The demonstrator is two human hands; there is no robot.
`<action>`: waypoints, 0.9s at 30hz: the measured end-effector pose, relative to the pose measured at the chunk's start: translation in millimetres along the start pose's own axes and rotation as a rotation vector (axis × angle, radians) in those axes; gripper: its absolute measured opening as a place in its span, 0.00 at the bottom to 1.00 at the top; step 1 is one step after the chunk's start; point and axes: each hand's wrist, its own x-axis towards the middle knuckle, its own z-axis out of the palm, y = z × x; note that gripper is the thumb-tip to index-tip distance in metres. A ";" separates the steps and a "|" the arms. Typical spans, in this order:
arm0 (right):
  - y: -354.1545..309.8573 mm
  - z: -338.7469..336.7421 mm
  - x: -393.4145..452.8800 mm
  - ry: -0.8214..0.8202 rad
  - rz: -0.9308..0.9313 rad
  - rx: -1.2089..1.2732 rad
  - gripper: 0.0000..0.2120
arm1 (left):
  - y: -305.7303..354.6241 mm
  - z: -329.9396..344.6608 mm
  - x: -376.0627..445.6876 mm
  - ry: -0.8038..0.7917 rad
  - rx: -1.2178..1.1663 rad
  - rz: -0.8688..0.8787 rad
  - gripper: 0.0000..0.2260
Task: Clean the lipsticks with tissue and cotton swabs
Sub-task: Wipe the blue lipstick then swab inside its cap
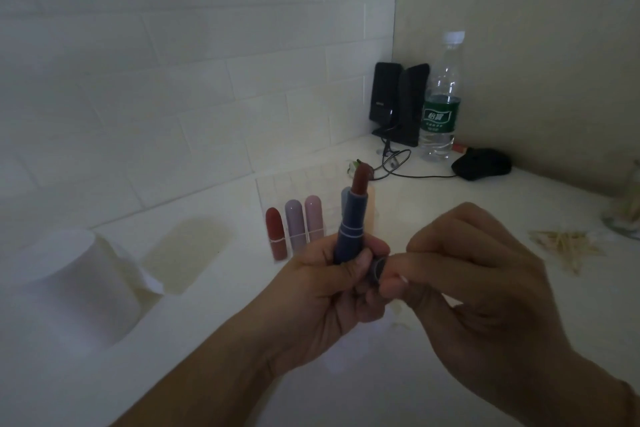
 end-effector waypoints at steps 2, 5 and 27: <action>2.2 -2.9 1.3 -0.002 0.000 -0.081 0.04 | 1.1 -0.6 0.2 -0.022 0.010 -0.016 0.09; 1.0 -3.2 1.5 0.029 -0.023 -0.201 0.02 | -0.8 0.9 1.7 -0.040 0.020 -0.059 0.09; 0.9 -2.2 2.4 0.000 -0.052 -0.264 0.03 | 1.2 1.5 1.0 -0.002 0.067 -0.012 0.09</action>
